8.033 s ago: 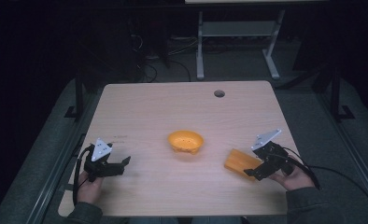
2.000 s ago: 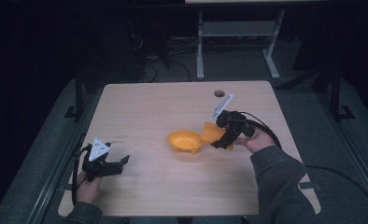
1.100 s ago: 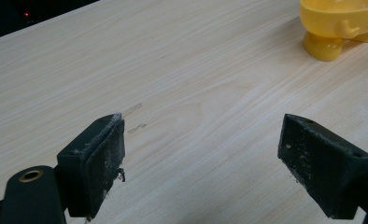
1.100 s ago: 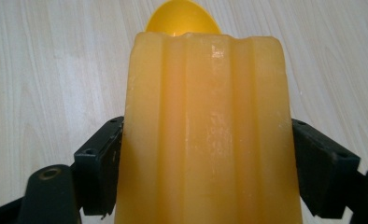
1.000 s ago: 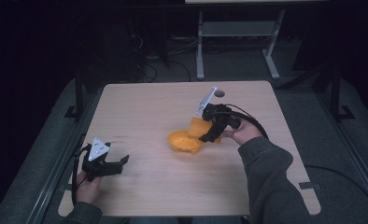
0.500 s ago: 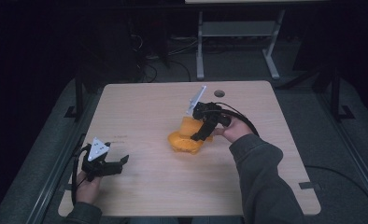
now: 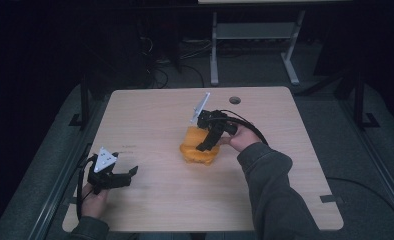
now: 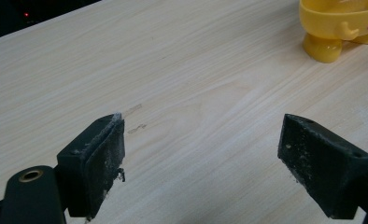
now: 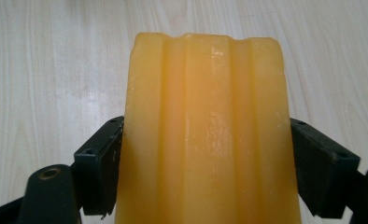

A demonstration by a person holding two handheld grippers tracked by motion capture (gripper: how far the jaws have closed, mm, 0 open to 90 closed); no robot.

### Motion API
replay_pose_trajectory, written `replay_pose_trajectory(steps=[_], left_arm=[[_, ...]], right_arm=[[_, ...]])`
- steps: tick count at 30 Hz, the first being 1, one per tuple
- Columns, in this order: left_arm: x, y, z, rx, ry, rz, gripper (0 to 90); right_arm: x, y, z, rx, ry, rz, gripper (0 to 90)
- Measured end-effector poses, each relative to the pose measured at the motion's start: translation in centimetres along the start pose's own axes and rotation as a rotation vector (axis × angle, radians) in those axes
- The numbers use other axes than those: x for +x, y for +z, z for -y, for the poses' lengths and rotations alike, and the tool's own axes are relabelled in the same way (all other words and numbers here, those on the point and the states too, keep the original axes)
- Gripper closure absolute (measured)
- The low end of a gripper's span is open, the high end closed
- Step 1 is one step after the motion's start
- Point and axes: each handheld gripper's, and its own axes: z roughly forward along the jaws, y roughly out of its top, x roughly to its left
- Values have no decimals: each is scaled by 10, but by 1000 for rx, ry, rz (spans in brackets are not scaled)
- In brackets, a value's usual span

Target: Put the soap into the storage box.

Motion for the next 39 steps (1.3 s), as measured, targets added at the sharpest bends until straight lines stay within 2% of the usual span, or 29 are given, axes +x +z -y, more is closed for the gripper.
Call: replay_pose_trajectory(steps=[14, 21, 39], left_arm=[[0, 1, 0, -10, -7, -1, 141], [0, 1, 0, -12, -6, -2, 141], [0, 1, 0, -8, -5, -1, 141]], right_arm=[[-2, 21, 3, 8, 20, -29, 203], [-2, 29, 0, 22, 7, -42, 203], [-4, 36, 0, 23, 7, -48, 203]])
